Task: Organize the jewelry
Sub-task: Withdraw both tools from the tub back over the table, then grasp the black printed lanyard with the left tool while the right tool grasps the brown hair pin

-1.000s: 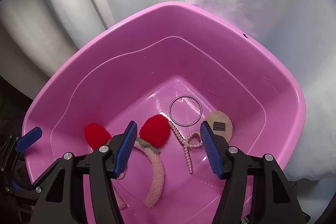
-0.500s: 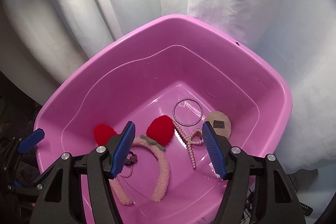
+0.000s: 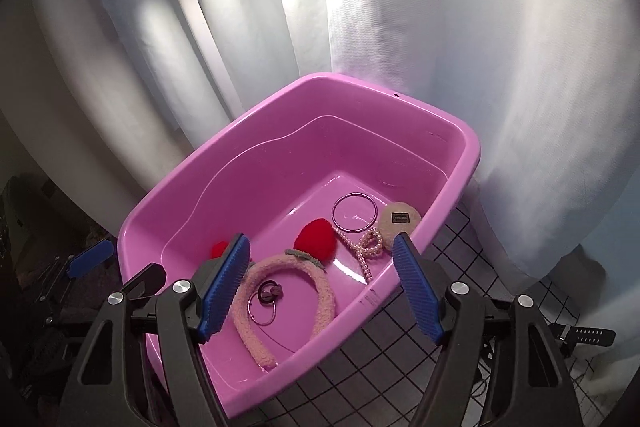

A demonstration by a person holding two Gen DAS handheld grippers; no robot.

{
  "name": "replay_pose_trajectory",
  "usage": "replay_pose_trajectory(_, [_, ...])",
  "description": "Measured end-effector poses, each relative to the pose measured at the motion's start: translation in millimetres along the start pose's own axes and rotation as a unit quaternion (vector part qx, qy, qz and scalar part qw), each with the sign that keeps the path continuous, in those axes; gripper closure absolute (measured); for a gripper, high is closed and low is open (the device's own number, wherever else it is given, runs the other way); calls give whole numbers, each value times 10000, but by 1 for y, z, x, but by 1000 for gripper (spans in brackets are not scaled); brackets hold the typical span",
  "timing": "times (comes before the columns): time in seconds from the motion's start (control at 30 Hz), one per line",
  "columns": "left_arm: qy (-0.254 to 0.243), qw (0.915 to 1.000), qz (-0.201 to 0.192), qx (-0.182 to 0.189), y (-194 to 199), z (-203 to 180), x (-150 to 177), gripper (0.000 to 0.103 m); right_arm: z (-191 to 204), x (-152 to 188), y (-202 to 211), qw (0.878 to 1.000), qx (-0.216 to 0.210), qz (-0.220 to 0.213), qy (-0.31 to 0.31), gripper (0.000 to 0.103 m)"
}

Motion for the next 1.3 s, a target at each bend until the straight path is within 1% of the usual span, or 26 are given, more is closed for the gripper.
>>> replay_pose_trajectory(0.1, [-9, 9999, -57, 106, 8, -19, 5, 9, -23, 17, 27, 9997, 45, -163, -165, 30])
replay_pose_trajectory(0.17, [-37, 9997, -110, 218, 14, -36, 9, 8, -45, 36, 47, 9991, 133, -251, -300, 29])
replay_pose_trajectory(0.27, [-191, 9989, -157, 389, 22, -68, 16, 7, -83, 74, 76, 9972, 286, -322, -606, 27])
replay_pose_trajectory(0.43, [-469, 9962, -157, 712, 36, -127, 40, 6, -156, 152, 115, 9912, 644, -225, -1137, 26])
replay_pose_trajectory(0.5, [-532, 9947, -76, 872, 38, -150, 55, 6, -188, 183, 129, 9869, 789, -157, -1396, 26])
replay_pose_trajectory(0.63, [-636, 9921, 200, 1059, 36, -187, 89, 6, -245, 240, 158, 9766, 1161, -30, -1808, 26])
replay_pose_trajectory(0.7, [-675, 9909, 330, 1117, 34, -204, 106, 6, -265, 264, 168, 9725, 1182, 25, -2008, 26])
replay_pose_trajectory(0.77, [-668, 9900, 483, 1145, 30, -217, 123, 6, -281, 282, 176, 9698, 1104, 28, -2173, 21])
replay_pose_trajectory(0.87, [-615, 9894, 697, 1116, 25, -230, 149, 6, -296, 304, 183, 9687, 1025, 27, -2261, 19])
replay_pose_trajectory(1.0, [-620, 9892, 922, 959, 15, -242, 173, 6, -304, 320, 177, 9696, 915, 121, -2265, 19])
replay_pose_trajectory(1.17, [-745, 9879, 1093, 805, -3, -249, 185, 6, -311, 328, 156, 9676, 897, 266, -2346, 17])
replay_pose_trajectory(1.3, [-846, 9855, 1235, 798, -28, -255, 185, 6, -313, 324, 130, 9664, 849, 368, -2399, 17])
Point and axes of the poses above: each gripper's, at about its wrist camera, not at the fingertips, and y roughly against the way its jaws point, z to its left, x to its underside, the point moved 9 cm from there along -y, roughly the way its jaws point, and after that the axes turned 11 degrees about x, right-handed, at the moved point
